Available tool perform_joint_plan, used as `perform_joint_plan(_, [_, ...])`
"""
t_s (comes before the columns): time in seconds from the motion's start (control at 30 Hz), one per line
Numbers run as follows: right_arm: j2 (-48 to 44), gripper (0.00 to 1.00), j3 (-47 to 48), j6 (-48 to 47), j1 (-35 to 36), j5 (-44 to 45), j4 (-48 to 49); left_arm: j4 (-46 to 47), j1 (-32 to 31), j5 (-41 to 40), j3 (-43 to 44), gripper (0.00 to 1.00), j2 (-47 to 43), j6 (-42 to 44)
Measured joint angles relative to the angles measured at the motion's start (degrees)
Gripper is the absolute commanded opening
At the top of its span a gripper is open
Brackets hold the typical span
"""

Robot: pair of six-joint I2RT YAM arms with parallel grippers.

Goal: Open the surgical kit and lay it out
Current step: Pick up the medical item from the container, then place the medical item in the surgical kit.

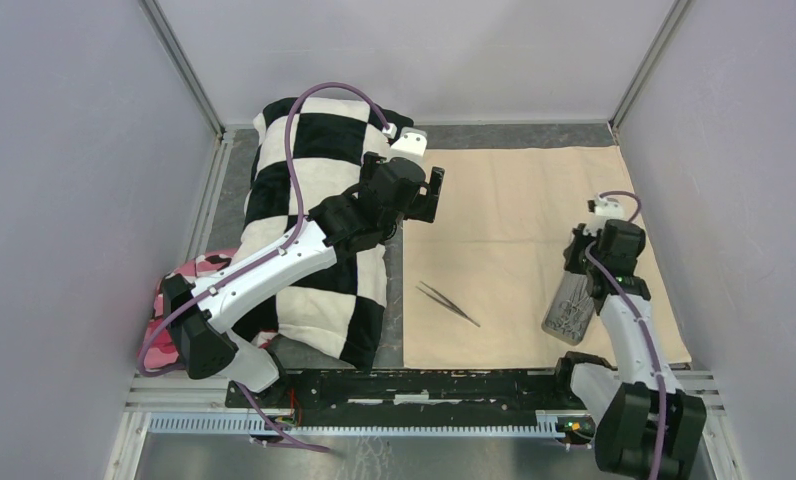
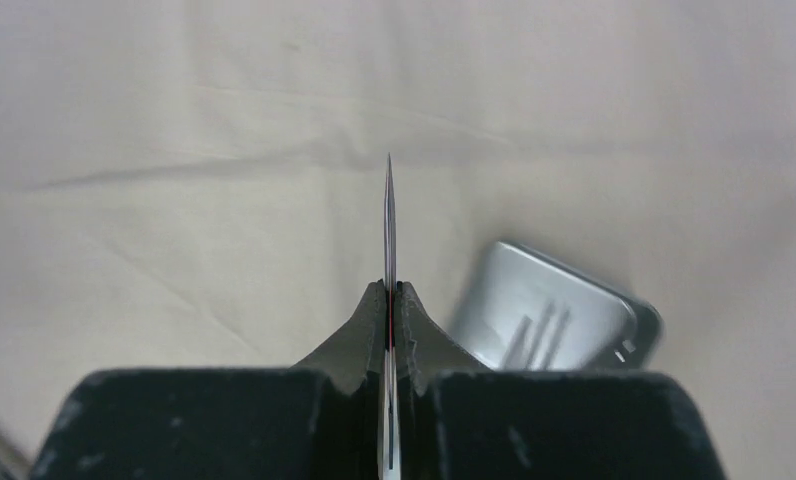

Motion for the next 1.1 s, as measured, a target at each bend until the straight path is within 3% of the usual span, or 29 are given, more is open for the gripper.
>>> perform_joint_plan(0.13, [-0.2, 0.01, 1.6, -3.0, 10.1, -3.5, 3.5, 0.0, 0.0, 0.0, 0.0, 1.00, 0.0, 0.0])
perform_joint_plan(0.4, [16.0, 0.05, 11.0, -9.2, 27.3, -12.6, 2.7, 0.0, 0.0, 0.0, 0.0, 1.00, 0.0, 0.0])
perform_joint_plan(0.63, [26.2, 0.10, 14.6, -12.5, 41.6, -13.5, -1.1, 0.0, 0.0, -0.3, 0.0, 1.00, 0.0, 0.0])
perform_joint_plan(1.1, [26.6, 0.15, 10.4, -10.6, 52.9, -7.6, -2.5, 0.0, 0.0, -2.0, 0.0, 1.00, 0.0, 0.0])
